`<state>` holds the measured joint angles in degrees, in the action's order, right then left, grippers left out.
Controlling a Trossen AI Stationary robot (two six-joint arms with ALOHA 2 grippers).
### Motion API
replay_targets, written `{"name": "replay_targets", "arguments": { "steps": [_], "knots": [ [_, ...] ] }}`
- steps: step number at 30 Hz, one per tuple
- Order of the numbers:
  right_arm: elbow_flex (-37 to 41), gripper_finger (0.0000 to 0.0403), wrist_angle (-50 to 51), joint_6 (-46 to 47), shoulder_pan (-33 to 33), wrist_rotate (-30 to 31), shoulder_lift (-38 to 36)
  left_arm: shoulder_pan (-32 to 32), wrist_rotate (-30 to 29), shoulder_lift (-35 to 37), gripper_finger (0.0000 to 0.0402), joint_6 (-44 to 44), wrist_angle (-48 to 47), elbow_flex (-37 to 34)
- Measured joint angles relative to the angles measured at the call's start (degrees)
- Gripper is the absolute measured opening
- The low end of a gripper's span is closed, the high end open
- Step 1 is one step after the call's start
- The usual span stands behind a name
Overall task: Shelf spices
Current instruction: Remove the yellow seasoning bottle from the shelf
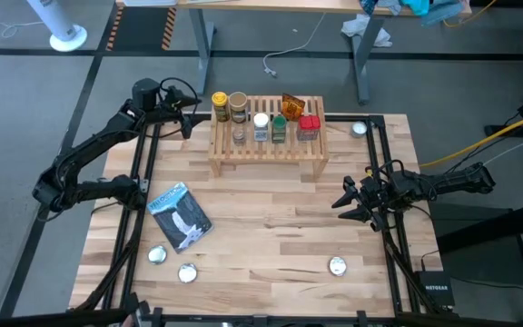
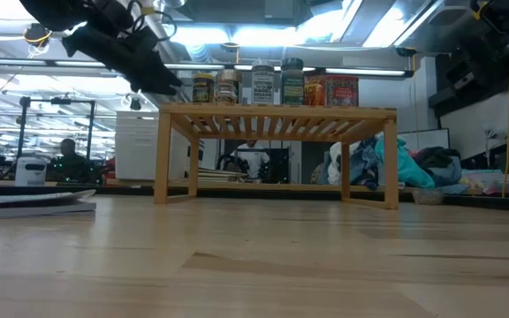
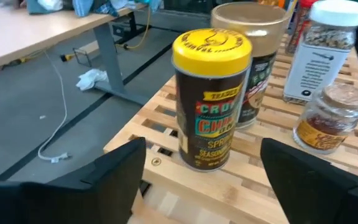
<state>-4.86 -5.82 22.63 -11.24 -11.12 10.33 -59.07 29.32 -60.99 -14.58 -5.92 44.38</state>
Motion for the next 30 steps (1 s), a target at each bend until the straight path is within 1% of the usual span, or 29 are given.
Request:
{"name": "replay_targets", "arguments": {
  "steps": [6,11,21,30],
  "knots": [
    [0.0,0.0182,0.0,0.0,0.0,0.0,0.0,0.0,0.7,0.0,0.0339,-0.6,2.3,0.0],
    [0.0,0.0182,0.0,0.0,0.0,0.0,0.0,0.0,3.8,-1.8,0.0349,-1.8,3.2,0.0],
    [0.0,0.0182,0.0,0.0,0.0,0.0,0.0,0.0,7.8,-8.8,0.035,-0.6,12.3,0.0],
    [0.0,0.0182,0.0,0.0,0.0,0.0,0.0,-1.3,13.5,-12.6,0.035,-0.8,16.5,0.0]
  ]
}}
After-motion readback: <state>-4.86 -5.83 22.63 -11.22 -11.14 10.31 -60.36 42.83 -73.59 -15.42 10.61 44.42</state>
